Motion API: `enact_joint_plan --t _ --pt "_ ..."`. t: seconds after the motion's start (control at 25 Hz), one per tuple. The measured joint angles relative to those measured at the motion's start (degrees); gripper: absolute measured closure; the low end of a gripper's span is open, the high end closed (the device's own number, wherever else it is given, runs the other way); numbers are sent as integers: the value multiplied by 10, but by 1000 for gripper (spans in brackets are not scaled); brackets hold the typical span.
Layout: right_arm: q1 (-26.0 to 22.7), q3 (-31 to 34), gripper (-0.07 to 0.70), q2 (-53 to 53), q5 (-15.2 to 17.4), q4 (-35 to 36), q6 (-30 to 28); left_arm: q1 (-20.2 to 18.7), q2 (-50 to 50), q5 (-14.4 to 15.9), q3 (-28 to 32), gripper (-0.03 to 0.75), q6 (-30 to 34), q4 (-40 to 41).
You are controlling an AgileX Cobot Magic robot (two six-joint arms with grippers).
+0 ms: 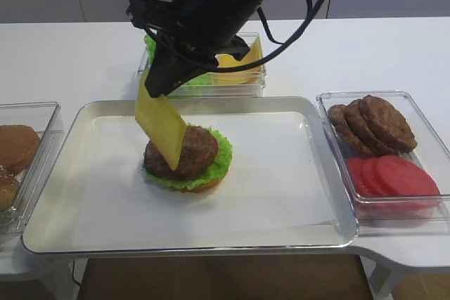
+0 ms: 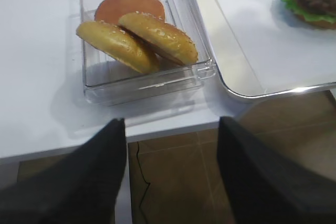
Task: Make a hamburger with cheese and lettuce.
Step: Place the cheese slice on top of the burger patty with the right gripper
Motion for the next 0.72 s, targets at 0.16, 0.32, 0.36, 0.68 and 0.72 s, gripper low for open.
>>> enact_joint_plan --t 0.16,0.32,0.36,0.68,0.72 --pt "0 0 584 1 0 1 0 0 0 0 0 302 -3 0" --pt "0 0 584 7 0 3 0 0 0 0 0 302 -3 0" --pt "0 0 584 8 0 3 0 0 0 0 0 302 -3 0" --pt "0 0 584 9 0 3 0 0 0 0 0 302 -3 0" --pt "0 0 584 9 0 3 0 0 0 0 0 302 -3 0"
